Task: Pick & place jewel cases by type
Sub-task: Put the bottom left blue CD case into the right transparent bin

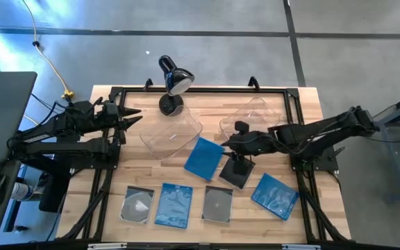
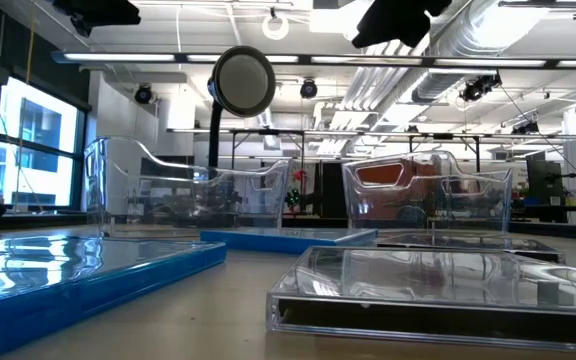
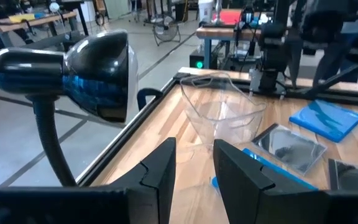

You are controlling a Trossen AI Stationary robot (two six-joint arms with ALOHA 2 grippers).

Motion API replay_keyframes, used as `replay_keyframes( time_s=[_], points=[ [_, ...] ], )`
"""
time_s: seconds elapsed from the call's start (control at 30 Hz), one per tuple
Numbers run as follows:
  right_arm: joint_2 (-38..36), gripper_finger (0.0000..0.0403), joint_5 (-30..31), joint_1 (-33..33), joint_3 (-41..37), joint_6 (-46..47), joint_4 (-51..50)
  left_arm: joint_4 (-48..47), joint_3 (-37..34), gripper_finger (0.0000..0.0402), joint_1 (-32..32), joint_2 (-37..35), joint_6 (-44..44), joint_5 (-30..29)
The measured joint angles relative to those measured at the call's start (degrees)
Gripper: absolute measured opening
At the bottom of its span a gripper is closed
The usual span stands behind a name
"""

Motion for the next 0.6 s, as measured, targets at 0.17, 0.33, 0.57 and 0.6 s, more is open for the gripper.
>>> replay_keyframes(
  time_s=[0.17,0.33,0.57,0.6],
  points=[
    [2.83,0.0126,-3.02,-0.02,-0.35,4.55,-0.39,0.28,0.00,0.0108,0.01,0.00,-0.11,0.28],
    [5.76,0.0126,-3.06,-0.04,-0.35,5.04,-0.15,0.15,0.00,0.0108,0.02,0.02,-0.11,0.30],
    [8.27,0.0126,-3.05,-0.04,-0.36,5.56,-0.20,0.70,0.00,0.0108,0.02,0.04,-0.14,2.05],
    [8.29,0.0126,-3.22,-0.04,-0.37,6.13,-0.29,0.72,0.00,0.0108,0.02,0.09,-0.17,2.99]
  ],
)
